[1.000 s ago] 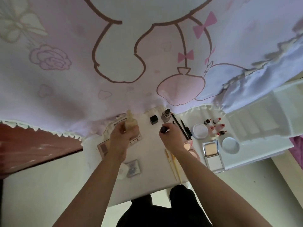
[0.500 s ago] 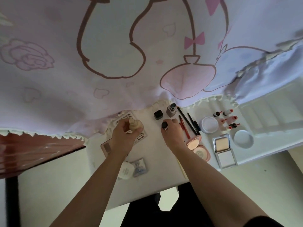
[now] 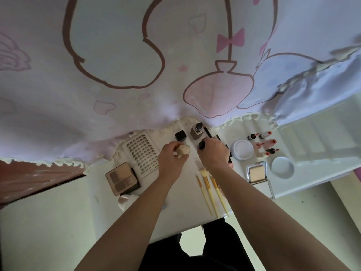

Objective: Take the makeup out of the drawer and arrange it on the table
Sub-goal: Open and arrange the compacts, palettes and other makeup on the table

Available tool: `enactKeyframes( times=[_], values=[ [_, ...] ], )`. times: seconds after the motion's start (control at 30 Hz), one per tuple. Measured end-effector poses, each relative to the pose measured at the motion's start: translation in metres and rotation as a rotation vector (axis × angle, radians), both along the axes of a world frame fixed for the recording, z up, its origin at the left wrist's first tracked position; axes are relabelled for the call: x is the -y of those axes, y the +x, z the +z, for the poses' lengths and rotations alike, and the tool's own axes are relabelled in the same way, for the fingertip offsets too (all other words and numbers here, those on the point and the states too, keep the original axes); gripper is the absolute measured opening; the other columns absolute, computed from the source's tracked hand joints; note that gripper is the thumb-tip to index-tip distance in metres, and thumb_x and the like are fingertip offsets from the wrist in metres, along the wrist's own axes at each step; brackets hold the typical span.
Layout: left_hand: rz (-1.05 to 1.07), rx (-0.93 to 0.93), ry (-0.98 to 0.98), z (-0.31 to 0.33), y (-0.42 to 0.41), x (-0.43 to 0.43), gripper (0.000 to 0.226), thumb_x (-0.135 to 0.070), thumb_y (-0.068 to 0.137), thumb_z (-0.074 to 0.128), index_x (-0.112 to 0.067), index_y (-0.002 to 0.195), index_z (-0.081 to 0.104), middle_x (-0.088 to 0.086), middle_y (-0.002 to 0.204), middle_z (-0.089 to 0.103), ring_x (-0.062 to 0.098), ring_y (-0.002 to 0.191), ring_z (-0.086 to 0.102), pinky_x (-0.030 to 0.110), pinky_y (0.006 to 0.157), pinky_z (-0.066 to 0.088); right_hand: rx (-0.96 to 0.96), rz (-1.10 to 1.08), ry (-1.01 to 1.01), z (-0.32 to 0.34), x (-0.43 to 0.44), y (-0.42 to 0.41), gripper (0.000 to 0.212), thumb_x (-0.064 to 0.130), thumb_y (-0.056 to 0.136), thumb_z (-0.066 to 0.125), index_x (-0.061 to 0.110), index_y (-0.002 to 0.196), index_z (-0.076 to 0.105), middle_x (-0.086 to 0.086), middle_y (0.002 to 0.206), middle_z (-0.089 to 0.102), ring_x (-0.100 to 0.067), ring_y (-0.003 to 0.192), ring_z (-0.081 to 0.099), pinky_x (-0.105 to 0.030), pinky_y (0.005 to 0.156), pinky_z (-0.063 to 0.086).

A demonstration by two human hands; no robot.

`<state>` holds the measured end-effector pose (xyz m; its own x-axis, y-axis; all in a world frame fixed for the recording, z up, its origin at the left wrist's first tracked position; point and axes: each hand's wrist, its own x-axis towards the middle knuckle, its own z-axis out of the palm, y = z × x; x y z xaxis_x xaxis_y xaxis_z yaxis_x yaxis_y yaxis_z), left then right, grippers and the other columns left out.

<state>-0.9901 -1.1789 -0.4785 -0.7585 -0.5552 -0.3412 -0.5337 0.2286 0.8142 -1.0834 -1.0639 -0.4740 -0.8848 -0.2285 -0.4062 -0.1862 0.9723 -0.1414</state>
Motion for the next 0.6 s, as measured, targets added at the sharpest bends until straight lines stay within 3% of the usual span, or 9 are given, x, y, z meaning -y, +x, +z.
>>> enactKeyframes(
  times=[0.07,0.13,0.3,0.43,0.6],
  values=[
    [0.008,-0.013,-0.010,-0.005,-0.005,-0.003,0.035,-0.015,0.077,0.081,-0.020,0.109,0.066,-0.001,0.108,0.061,0.015,0.097,0.061,0.035,0.088,0.056,-0.005,0.017,0.003,-0.001,0.000,0.000,0.026,0.035,0.098,0.054,0.016,0.110,0.067,-0.005,0.109,0.060,-0.028,0.091,0.063,-0.032,0.065,0.041],
    [-0.011,-0.023,-0.032,-0.007,-0.007,-0.006,0.038,-0.014,0.078,0.081,-0.017,0.113,0.065,0.000,0.108,0.060,0.016,0.097,0.061,0.040,0.088,0.057,-0.016,0.031,0.012,-0.002,-0.001,0.000,0.026,0.036,0.098,0.054,0.016,0.109,0.067,-0.005,0.109,0.060,-0.028,0.089,0.063,-0.032,0.063,0.041],
    [-0.021,-0.048,-0.091,-0.009,-0.004,-0.011,0.037,-0.020,0.081,0.079,-0.017,0.114,0.065,0.000,0.107,0.060,0.015,0.094,0.061,0.040,0.083,0.058,-0.024,0.061,0.017,-0.005,-0.003,-0.002,0.026,0.037,0.097,0.054,0.016,0.107,0.066,-0.005,0.108,0.059,-0.026,0.080,0.057,-0.032,0.062,0.040],
    [-0.085,0.006,-0.080,-0.002,0.003,-0.009,0.048,-0.014,0.082,0.076,-0.020,0.126,0.057,0.000,0.118,0.056,0.014,0.106,0.058,0.040,0.089,0.056,0.058,0.086,-0.019,0.003,-0.008,-0.006,0.035,0.041,0.087,0.069,0.018,0.112,0.061,-0.004,0.111,0.056,-0.027,0.092,0.062,-0.034,0.068,0.047],
    [-0.142,0.055,-0.171,0.026,0.035,0.014,0.043,-0.014,0.092,0.062,-0.018,0.133,0.052,0.001,0.126,0.053,0.015,0.116,0.054,0.031,0.093,0.048,0.050,-0.016,-0.144,0.031,-0.014,0.003,0.034,0.025,0.091,0.061,0.017,0.123,0.057,-0.007,0.119,0.054,-0.031,0.097,0.062,-0.035,0.071,0.047]
  ],
)
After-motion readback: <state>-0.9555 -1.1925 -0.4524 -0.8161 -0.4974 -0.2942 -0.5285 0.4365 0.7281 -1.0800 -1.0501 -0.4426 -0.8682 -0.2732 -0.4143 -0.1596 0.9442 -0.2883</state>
